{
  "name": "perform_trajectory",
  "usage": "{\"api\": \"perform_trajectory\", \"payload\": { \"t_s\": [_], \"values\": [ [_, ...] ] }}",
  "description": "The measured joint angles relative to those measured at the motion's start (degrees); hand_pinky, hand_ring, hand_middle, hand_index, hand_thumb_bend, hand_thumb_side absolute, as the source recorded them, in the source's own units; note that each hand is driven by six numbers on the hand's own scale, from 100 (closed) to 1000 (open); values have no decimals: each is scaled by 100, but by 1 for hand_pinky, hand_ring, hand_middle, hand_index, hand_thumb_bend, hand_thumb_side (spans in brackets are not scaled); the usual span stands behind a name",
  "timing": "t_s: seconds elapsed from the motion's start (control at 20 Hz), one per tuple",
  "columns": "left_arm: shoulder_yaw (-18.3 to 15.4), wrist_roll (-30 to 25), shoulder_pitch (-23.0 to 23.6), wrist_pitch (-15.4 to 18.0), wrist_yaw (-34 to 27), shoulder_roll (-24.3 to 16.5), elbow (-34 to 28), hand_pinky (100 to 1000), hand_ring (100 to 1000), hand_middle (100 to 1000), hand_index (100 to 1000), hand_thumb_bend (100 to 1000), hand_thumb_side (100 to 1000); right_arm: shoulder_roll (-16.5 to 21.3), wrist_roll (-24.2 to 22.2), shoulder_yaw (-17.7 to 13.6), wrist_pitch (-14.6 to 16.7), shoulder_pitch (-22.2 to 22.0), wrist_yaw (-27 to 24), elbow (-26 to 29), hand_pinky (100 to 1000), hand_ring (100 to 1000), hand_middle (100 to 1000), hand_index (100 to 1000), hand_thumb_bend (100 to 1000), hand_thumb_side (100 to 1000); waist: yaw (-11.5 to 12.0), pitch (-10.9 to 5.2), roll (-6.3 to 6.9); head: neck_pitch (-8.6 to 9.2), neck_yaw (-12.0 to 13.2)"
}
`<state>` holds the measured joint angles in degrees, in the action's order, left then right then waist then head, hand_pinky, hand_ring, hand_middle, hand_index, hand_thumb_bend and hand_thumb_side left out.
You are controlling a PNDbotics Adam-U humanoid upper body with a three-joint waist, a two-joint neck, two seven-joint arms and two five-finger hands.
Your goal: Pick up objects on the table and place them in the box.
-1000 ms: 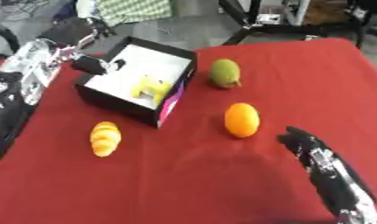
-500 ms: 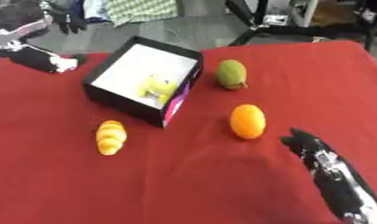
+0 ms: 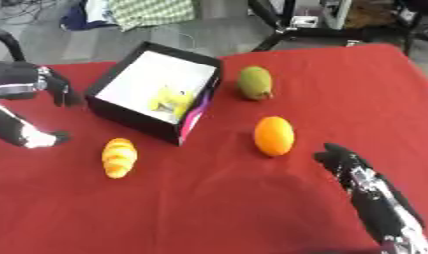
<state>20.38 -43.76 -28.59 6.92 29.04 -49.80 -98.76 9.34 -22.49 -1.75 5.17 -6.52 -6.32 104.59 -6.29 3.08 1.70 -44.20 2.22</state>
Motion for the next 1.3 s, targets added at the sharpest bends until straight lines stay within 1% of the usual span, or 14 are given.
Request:
{"api": "perform_trajectory", "payload": {
  "t_s": [0.2, 0.5, 0.7, 0.8, 0.9, 1.05, 1.15, 1.3],
  "values": [
    [155, 26, 103, -116, 390, 181, 460, 733, 636, 636, 818, 333, 454, 0, 7, 0, -7, 20, 0, -6, 1000, 908, 757, 895, 100, 856, -6, 0, 0, 0, -33],
    [317, 543, 10, -213, 1092, 603, 1131, 738, 650, 658, 833, 377, 480, 0, 6, 0, -9, 22, 0, -8, 1000, 908, 757, 895, 100, 859, -13, 0, 0, -1, -66],
    [432, 889, -132, -208, 1402, 863, 1385, 748, 668, 684, 854, 401, 502, 0, 1, 1, -14, 22, 0, -11, 1000, 908, 756, 895, 100, 855, -30, 0, 0, -1, -85],
    [512, 980, -185, -169, 1493, 974, 1466, 750, 671, 691, 859, 409, 512, 0, -2, 1, -17, 22, 0, -17, 1000, 908, 756, 895, 100, 855, -32, 0, 0, -1, -86],
    [585, 986, -238, -111, 1541, 1061, 1526, 752, 675, 699, 867, 413, 523, 0, -6, 1, -21, 23, 0, -20, 1000, 908, 756, 895, 100, 855, -36, 0, 0, -1, -88],
    [661, 880, -304, -6, 1557, 1146, 1589, 749, 672, 699, 866, 409, 514, 0, -7, 1, -21, 24, 0, -21, 1000, 908, 756, 895, 100, 857, -39, 0, 0, -1, -91],
    [691, 830, -346, 44, 1585, 1188, 1612, 748, 670, 698, 866, 405, 498, 0, -7, 2, -21, 25, 0, -21, 1000, 908, 756, 895, 100, 857, -40, 0, 0, -1, -95],
    [737, 832, -372, 102, 1675, 1265, 1637, 735, 654, 681, 856, 372, 456, 0, -7, 2, -22, 26, 0, -21, 1000, 908, 756, 895, 100, 857, -47, 0, 0, -1, -107]
  ]
}}
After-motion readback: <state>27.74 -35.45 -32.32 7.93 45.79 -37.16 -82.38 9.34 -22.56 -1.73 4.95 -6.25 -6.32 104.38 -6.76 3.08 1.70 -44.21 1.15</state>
